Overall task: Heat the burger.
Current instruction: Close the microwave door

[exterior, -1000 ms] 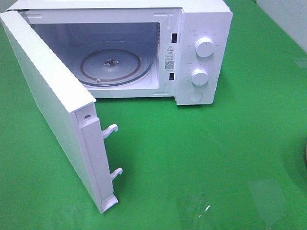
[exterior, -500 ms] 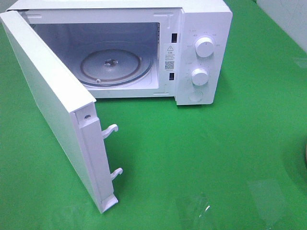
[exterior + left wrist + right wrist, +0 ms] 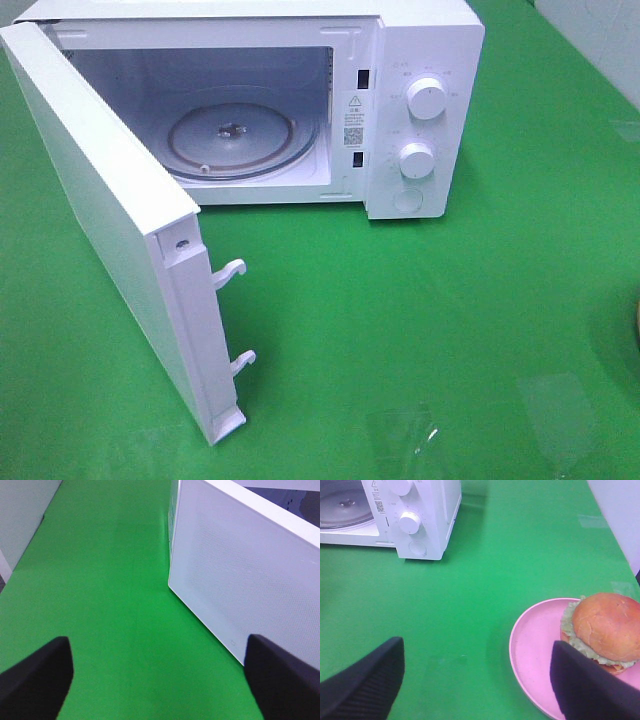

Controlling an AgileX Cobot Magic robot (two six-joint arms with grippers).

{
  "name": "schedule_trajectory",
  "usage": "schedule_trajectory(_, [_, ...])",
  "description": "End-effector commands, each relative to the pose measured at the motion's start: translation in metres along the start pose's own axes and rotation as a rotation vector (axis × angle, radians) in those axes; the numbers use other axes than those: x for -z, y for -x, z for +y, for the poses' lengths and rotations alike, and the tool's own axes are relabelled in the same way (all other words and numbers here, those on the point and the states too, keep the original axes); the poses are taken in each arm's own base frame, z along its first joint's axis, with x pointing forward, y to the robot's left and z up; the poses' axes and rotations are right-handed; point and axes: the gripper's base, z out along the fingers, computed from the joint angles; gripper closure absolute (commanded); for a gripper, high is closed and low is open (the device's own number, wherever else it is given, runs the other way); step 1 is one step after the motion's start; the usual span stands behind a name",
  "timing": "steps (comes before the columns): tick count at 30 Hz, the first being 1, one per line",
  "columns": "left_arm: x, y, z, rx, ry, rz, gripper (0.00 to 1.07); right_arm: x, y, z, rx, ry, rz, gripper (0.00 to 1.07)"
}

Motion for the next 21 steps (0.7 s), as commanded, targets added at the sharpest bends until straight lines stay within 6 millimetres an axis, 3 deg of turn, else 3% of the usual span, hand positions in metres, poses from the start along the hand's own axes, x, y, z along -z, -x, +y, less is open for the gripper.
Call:
schedule_trajectory(1, [-0.005,0.008,0.002,0.0,0.013,-0.035,0.42,0.004,-0.001,0.0,0.011,-0.001,-0.039,0.31])
schedule_trajectory(2, [-0.008,0.01,0.002,0.002,0.015,-0.042,0.53,0.004,-0.001,0.0,0.011,-0.001,-0.039,0.31])
schedule_trajectory(3, [-0.008,0.01,0.002,0.002,0.015,-0.042,0.53,0.004,-0.001,0.0,0.011,-0.001,-0.039,0.31])
schedule_trajectory(4, [-0.012,0.013,0.003,0.006,0.018,-0.054,0.74,0.004,-0.001,0.0,0.011,-0.001,-0.039,0.31])
schedule_trajectory(5, [-0.012,0.013,0.003,0.006,0.018,-0.054,0.74,0.004,-0.001,0.0,0.011,-0.001,-0.039,0.31])
schedule_trajectory(6, [-0.016,0.016,0.004,0.008,0.022,-0.061,0.93,0.004,-0.001,0.0,0.011,-0.001,-0.039,0.31])
schedule_trajectory(7, [-0.016,0.016,0.004,0.008,0.022,-0.061,0.93,0.004,-0.001,0.0,0.011,-0.001,-0.039,0.31])
schedule_trajectory(8, [-0.021,0.018,0.005,0.011,0.025,-0.059,1.07,0.004,-0.001,0.0,0.011,-0.001,-0.039,0.31])
schedule_trajectory(14, [-0.038,0.024,0.009,-0.005,0.051,-0.069,1.07,0.004,-0.001,0.0,0.011,-0.001,-0.039,0.31])
schedule_trajectory(18, [-0.067,0.022,0.016,0.002,0.082,-0.129,1.07,0.004,-0.001,0.0,0.011,-0.001,-0.039,0.31])
schedule_trajectory(21, [-0.077,0.021,0.018,0.003,0.097,-0.175,1.07,0.004,-0.001,0.0,0.011,-0.001,-0.039,0.31])
